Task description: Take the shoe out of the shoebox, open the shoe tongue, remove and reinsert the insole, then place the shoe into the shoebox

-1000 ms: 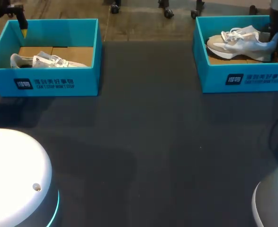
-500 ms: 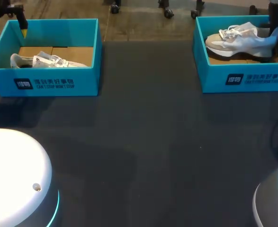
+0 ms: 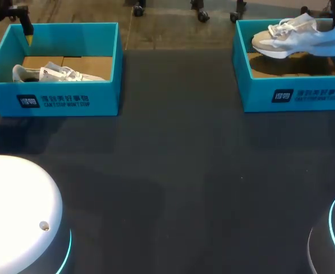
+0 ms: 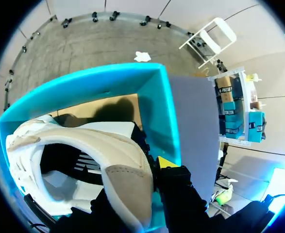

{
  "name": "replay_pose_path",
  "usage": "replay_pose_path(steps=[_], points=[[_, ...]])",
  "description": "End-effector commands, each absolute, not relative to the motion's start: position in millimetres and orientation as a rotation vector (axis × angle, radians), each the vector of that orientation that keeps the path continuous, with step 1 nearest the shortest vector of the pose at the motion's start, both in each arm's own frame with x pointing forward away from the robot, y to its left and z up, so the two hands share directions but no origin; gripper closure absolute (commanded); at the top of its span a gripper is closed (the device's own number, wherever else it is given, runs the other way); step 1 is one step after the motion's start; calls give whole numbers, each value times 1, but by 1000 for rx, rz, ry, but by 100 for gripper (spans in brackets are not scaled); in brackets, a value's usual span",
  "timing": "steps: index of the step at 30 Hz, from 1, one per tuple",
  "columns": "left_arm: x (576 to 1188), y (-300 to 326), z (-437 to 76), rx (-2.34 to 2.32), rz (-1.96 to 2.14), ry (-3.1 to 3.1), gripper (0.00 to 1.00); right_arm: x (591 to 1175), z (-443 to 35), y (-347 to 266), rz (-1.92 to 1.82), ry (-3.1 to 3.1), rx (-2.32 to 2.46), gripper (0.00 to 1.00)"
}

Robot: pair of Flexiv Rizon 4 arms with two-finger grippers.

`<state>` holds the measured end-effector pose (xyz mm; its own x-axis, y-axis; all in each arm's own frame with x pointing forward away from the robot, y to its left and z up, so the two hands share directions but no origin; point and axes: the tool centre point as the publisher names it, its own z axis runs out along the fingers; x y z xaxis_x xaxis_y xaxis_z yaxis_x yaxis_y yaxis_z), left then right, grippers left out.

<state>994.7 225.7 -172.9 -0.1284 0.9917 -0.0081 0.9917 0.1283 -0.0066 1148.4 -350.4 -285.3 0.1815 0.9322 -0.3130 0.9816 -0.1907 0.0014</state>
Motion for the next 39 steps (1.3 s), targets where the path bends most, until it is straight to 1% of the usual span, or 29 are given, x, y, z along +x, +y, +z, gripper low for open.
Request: replay_pose_path(steps=[1, 16, 25, 30, 39], points=[[993, 226, -173, 2072, -11, 2358, 0, 1128, -245, -344, -301, 1832, 2215, 100], [993, 226, -173, 2072, -11, 2358, 0, 1131, -173, -345, -287, 1862, 2147, 100], [993, 226, -173, 2072, -11, 2358, 0, 1128, -146, -330, -211, 1907, 2127, 100], [993, 226, -173, 2072, -11, 2358, 0, 1109, -141, -317, -191, 1917, 2107, 100], [993, 226, -173, 2072, -11, 2358, 0, 1059, -128, -275, -149, 1912, 2098, 100]])
